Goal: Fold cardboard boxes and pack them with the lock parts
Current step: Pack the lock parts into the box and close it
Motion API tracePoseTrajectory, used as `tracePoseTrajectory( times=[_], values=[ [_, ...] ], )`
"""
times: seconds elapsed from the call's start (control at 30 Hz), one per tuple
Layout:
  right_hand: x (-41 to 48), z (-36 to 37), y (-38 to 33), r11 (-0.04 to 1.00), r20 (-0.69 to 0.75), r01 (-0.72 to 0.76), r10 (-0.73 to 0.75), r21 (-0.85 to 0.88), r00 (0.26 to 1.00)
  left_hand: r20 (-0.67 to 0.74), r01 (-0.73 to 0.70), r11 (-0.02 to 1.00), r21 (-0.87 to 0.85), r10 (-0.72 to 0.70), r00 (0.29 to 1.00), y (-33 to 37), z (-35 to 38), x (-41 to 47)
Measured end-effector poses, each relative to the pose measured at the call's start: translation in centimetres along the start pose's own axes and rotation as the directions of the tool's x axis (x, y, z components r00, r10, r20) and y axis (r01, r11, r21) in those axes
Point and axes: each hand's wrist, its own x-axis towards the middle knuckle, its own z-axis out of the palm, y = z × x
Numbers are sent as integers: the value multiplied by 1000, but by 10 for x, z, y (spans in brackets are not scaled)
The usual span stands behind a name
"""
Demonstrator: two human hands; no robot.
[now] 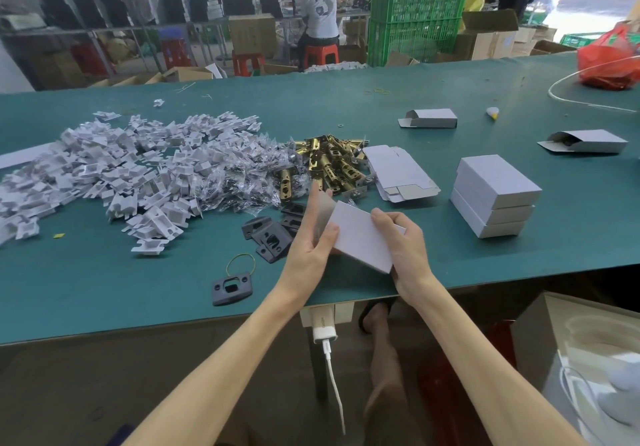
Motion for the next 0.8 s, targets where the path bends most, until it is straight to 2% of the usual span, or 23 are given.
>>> tracePoseTrajectory(
  times=[0.17, 0.4, 0.5, 0.63, 0.8],
  values=[
    [0, 1, -2, 999, -4, -22, 22, 30, 1000, -68, -44, 998, 50, 48, 997, 2, 1, -4],
    [-1, 1, 0, 1000, -48, -5, 6, 18, 999, -38, -29, 998, 60, 31, 999, -2, 3, -6],
    [-1, 1, -1, 1000, -57, -2, 2, 2, 998, -18, -16, 993, 115, 18, 1000, -7, 1, -4],
    [-2, 1, 0, 1000, -55, 9, -10, -24, 998, -54, 91, 992, -89, -96, 994, -5, -2, -1],
    [-3, 1, 0, 998, -36, 22, -24, -56, 999, -52, 191, 938, -289, -214, 975, -6, -8, 1]
  ],
)
